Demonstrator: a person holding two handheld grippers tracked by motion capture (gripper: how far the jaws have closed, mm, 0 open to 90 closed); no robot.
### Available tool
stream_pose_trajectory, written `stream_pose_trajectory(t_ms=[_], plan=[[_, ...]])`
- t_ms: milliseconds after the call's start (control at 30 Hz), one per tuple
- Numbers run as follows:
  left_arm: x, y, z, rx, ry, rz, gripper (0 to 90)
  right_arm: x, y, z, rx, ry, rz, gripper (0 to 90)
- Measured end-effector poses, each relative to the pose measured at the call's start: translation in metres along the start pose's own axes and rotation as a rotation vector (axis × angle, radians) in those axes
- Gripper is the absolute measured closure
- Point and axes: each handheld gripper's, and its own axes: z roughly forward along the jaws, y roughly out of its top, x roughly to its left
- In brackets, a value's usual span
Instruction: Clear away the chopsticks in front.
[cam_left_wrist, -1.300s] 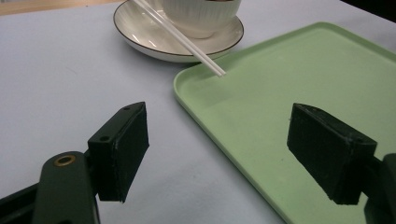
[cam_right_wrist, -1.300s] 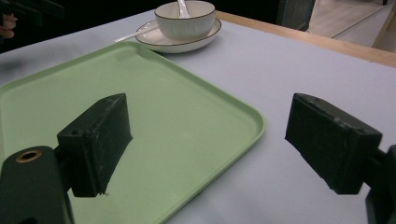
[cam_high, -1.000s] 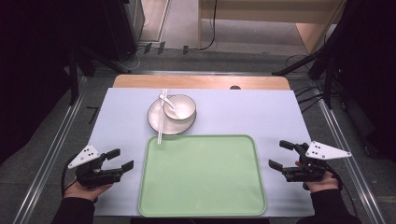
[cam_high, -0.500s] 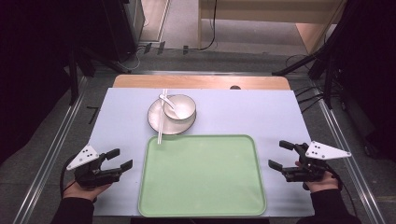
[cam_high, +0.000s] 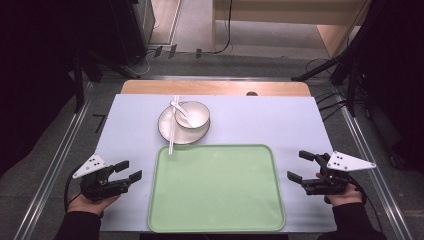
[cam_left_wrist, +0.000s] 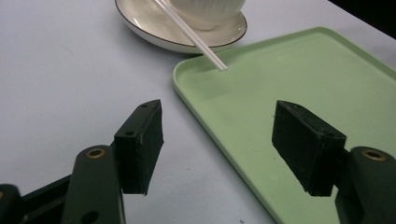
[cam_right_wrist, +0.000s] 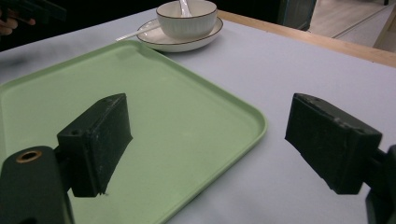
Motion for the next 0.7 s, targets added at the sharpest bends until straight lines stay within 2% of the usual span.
stream_pose_trajectory(t_ms=[100,200,400,567,600,700], plan=[[-0.001,0.001,0.001,0.014,0.0,-0.021,36.5,0.0,0.0,0.0,0.001,-0.001,-0.002,14.4],[-0.001,0.003,0.002,0.048,0.019,-0.076,33.0,0.0,0.0,0.0,0.003,-0.001,-0.005,14.4],[-0.002,0.008,0.002,0.057,0.037,-0.101,32.8,0.001,0.0,0.001,0.012,0.002,-0.008,14.4],[0.0,0.011,0.006,0.122,0.057,-0.145,31.7,0.001,0.0,0.002,0.018,0.004,-0.014,14.4],[0.0,0.014,0.006,0.139,0.045,-0.146,33.2,0.002,-0.001,0.002,0.024,0.003,-0.013,14.4],[0.0,0.017,0.007,0.149,0.048,-0.134,34.0,0.002,-0.001,0.002,0.028,0.002,-0.013,14.4]])
